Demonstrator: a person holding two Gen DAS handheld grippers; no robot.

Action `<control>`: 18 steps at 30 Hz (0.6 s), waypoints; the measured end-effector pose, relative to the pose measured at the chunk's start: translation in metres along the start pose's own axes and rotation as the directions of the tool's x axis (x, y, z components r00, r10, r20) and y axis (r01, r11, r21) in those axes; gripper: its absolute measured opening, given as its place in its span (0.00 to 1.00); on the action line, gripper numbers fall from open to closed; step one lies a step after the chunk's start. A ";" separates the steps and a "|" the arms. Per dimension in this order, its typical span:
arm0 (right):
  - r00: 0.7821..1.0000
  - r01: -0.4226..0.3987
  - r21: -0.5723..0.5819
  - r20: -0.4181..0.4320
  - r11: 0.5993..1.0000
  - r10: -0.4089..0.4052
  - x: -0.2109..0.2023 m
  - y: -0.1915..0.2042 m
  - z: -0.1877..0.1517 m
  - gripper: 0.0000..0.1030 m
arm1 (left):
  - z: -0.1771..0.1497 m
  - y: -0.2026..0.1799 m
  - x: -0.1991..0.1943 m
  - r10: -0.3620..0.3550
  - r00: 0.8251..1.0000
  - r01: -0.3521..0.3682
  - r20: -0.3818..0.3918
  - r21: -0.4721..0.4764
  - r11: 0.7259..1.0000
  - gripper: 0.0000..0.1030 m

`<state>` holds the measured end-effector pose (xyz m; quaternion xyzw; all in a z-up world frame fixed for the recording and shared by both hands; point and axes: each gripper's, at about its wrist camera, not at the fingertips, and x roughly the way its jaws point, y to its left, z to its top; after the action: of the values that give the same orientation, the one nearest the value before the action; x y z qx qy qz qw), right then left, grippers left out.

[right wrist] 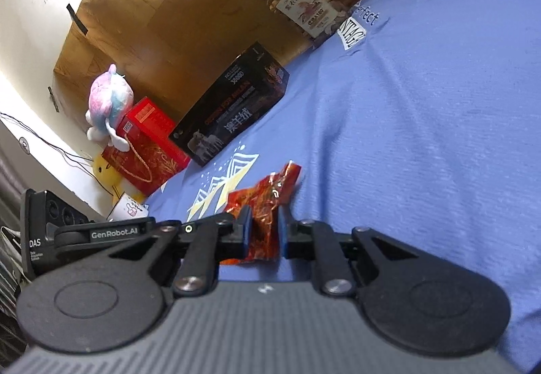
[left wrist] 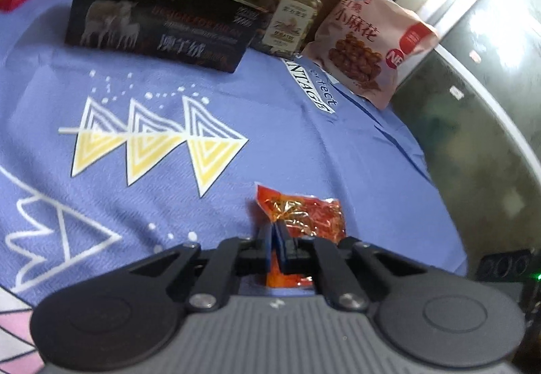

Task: Organize snacks
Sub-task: 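Grasp the red meat packet with the left tool and lift it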

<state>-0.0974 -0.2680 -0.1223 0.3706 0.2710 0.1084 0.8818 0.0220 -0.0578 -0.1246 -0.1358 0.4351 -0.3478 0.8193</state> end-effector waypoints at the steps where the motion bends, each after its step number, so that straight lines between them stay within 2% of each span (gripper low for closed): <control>1: 1.000 0.000 0.003 0.002 1.000 0.000 -0.001 0.001 -0.001 0.22 | -0.001 -0.001 -0.002 -0.008 1.000 0.008 0.003 0.005 1.000 0.03; 8: 1.000 -0.015 -0.005 0.006 1.000 0.015 -0.007 0.000 -0.004 0.25 | 0.006 0.016 -0.013 -0.150 0.989 0.151 0.017 -0.118 0.982 0.03; 11: 1.000 -0.014 -0.027 0.007 1.000 0.014 -0.007 0.004 -0.006 0.31 | 0.009 0.009 -0.016 -0.158 0.987 0.160 0.027 -0.100 0.982 0.03; 13: 1.000 -0.020 -0.074 0.007 0.997 0.020 -0.007 0.012 -0.009 0.45 | 0.014 0.000 -0.021 -0.166 0.985 0.169 0.047 -0.067 0.983 0.03; 15: 1.000 -0.010 -0.156 0.006 0.988 0.011 -0.005 0.023 -0.015 0.56 | 0.017 -0.008 -0.022 -0.155 0.987 0.157 0.051 -0.043 0.987 0.03; 18: 0.999 0.040 -0.257 0.019 0.966 -0.037 -0.002 0.035 -0.022 0.58 | 0.020 -0.016 -0.018 -0.113 0.993 0.114 0.045 -0.017 0.993 0.03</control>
<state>-0.1108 -0.2310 -0.1093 0.2485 0.2555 0.1229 0.9262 0.0240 -0.0587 -0.0938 -0.1761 0.4119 -0.3863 0.8063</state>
